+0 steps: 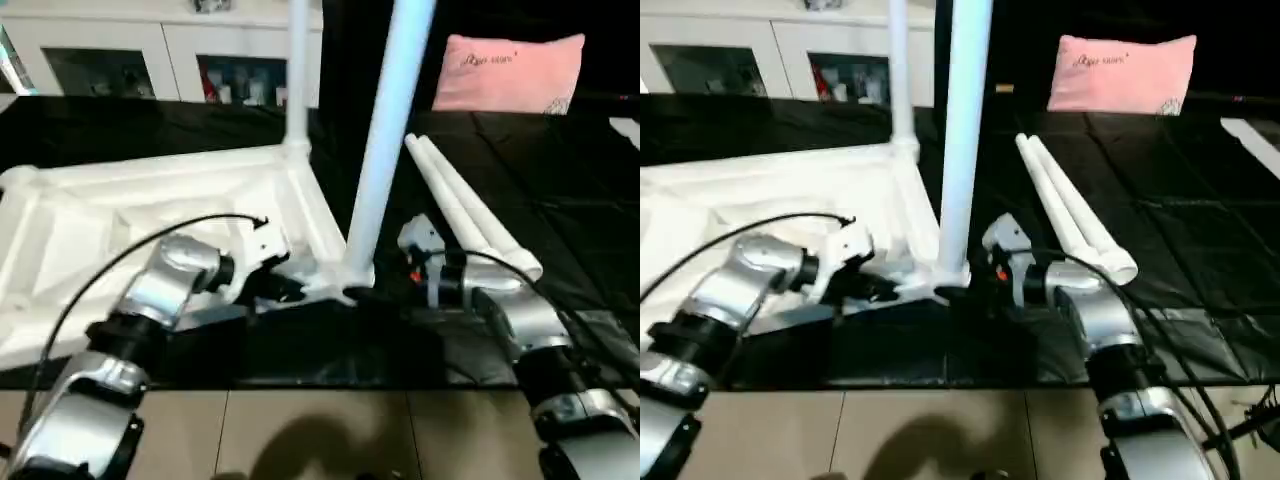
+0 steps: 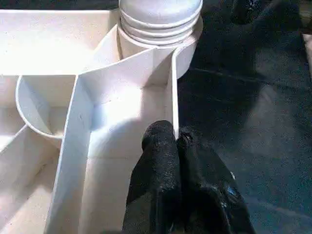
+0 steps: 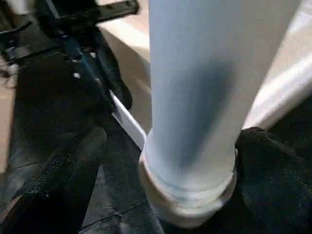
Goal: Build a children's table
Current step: Rotate leg to tighten
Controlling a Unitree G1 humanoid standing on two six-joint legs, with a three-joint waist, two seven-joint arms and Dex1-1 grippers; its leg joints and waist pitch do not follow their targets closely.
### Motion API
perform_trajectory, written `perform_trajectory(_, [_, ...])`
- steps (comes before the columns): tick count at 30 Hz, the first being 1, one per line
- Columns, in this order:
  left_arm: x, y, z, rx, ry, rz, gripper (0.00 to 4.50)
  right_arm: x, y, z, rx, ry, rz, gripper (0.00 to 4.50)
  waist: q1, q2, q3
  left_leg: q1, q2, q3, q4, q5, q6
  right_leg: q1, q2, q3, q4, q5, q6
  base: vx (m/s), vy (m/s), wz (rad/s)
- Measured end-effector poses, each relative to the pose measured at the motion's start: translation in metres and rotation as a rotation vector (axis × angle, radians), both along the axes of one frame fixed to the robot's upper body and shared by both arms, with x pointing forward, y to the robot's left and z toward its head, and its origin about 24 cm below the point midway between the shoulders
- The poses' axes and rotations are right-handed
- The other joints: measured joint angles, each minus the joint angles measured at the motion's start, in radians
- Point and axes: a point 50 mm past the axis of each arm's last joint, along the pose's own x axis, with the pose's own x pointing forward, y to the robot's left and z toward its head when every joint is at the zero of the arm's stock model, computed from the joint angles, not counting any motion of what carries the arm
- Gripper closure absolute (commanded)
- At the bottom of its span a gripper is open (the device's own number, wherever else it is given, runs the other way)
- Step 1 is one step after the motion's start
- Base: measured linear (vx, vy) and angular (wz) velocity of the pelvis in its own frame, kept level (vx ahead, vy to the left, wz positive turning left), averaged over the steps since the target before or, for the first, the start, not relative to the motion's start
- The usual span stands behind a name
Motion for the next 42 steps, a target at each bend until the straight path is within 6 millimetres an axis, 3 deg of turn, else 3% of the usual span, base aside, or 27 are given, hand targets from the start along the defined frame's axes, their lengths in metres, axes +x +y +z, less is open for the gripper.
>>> perform_trajectory(8, [-0.009, 0.008, 0.003, 0.035, 0.042, -0.167, 4.5, -0.009, -0.001, 0.008, -0.03, -0.07, 0.214, 0.05, 0.015, 0.0, 0.0, -0.001, 0.0, 0.0, 0.0, 0.0, 0.0, 0.001, 0.0, 0.0, 0.0, 0.0, 0.0, 0.0, 0.0, 0.0])
perform_trajectory(16, [-0.01, 0.005, 0.003, 0.042, 0.047, -0.214, 4.5, -0.016, 0.004, 0.006, -0.002, -0.012, 0.347, 0.79, 0.017, -0.001, 0.0, -0.001, 0.001, 0.0, 0.001, 0.0, 0.0, 0.001, 0.0, 0.0, 0.001, 0.0, 0.0, 0.0, 0.0, 0.0])
perform_trajectory(31, [-0.013, 0.003, 0.002, 0.041, 0.073, -0.265, 4.5, -0.015, 0.001, 0.005, 0.023, 0.038, 0.398, 1.89, 0.026, -0.002, 0.0, -0.002, 0.001, 0.0, 0.002, 0.0, 0.0, 0.001, 0.0, 0.0, 0.001, 0.0, 0.001, 0.0, 0.0, 0.0])
perform_trajectory(32, [-0.013, 0.003, 0.002, 0.042, 0.075, -0.267, 4.5, -0.015, 0.001, 0.004, 0.025, 0.041, 0.402, 2.12, 0.026, -0.002, 0.0, -0.002, 0.001, 0.0, 0.002, 0.0, 0.0, 0.001, 0.0, 0.0, 0.001, 0.0, 0.001, 0.0, 0.0, 0.0])
perform_trajectory(42, [-0.013, 0.004, 0.002, 0.038, 0.081, -0.271, 4.5, -0.015, 0.001, 0.006, 0.026, 0.034, 0.407, 2.48, 0.031, -0.002, 0.0, -0.002, 0.001, 0.0, 0.002, 0.0, 0.0, 0.001, 0.0, 0.001, 0.002, 0.0, 0.001, 0.0, 0.0, 0.0])
